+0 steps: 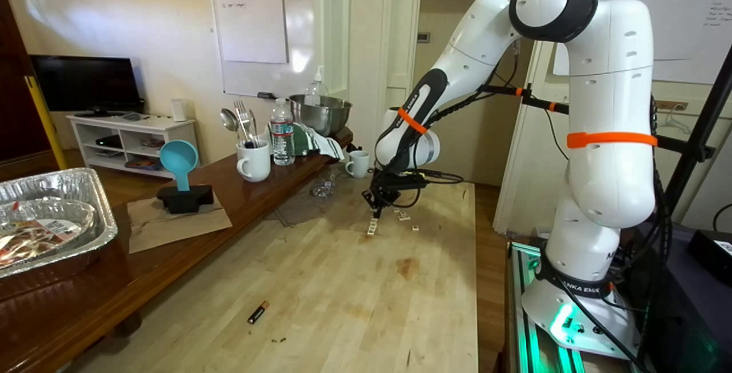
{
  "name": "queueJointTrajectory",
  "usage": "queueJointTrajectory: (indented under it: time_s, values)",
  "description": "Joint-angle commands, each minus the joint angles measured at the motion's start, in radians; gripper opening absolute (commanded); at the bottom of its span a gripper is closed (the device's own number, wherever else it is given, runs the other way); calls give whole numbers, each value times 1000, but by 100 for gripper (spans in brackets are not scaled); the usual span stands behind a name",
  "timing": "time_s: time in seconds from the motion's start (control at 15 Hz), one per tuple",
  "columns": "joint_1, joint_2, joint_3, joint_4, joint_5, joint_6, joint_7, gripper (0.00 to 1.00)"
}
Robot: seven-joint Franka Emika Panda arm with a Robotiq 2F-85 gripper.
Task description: Move the tile letter s to the left
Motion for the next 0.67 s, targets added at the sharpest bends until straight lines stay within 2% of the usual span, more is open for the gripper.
queueJointTrajectory:
  time_s: [0.0, 0.6]
  values:
    - [22, 41, -12, 24, -15, -51, 73, 0]
    - [26, 41, -8, 47, -4, -121, 147, 0]
